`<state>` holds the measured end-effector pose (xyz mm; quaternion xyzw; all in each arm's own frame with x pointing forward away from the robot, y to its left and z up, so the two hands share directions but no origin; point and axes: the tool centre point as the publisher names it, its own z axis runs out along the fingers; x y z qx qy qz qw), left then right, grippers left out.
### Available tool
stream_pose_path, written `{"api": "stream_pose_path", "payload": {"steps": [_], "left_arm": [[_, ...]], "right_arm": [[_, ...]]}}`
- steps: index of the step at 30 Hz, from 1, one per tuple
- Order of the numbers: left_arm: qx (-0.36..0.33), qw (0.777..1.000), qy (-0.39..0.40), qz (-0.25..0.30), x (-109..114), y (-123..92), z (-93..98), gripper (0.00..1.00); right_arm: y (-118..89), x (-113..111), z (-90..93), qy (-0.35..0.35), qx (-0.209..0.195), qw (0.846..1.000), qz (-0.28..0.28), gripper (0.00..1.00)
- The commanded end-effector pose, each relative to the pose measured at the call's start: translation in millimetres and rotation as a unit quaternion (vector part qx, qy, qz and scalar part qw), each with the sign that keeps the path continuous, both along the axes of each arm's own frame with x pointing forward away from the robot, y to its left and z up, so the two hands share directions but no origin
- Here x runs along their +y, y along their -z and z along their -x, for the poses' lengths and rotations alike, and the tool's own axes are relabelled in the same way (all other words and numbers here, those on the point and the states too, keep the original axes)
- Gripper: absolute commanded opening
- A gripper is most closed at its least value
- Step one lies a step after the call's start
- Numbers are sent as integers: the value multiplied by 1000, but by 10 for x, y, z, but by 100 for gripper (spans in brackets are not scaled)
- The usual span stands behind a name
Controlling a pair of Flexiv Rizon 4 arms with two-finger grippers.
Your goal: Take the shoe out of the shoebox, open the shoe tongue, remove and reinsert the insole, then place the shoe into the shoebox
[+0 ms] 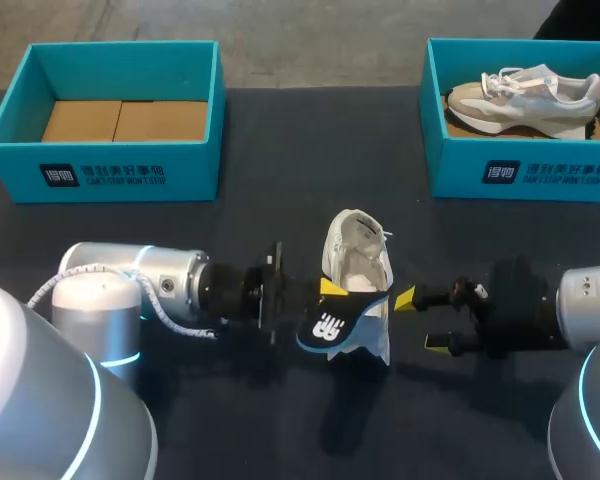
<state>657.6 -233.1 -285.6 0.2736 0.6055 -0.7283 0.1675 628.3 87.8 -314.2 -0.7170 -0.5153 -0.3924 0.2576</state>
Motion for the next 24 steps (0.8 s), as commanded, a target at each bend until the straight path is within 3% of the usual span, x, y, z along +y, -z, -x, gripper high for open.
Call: {"api": "stream_pose_path", "payload": {"steps": [1, 24], "left_arm": [[0, 1000, 5, 9, -41, 117, -54, 0], [-32, 999, 5, -1, -119, 243, -98, 0]], "right_arm": [[-7, 12, 7, 1, 0, 1000, 2, 100], [-7, 12, 7, 1, 0, 1000, 2, 100]]}}
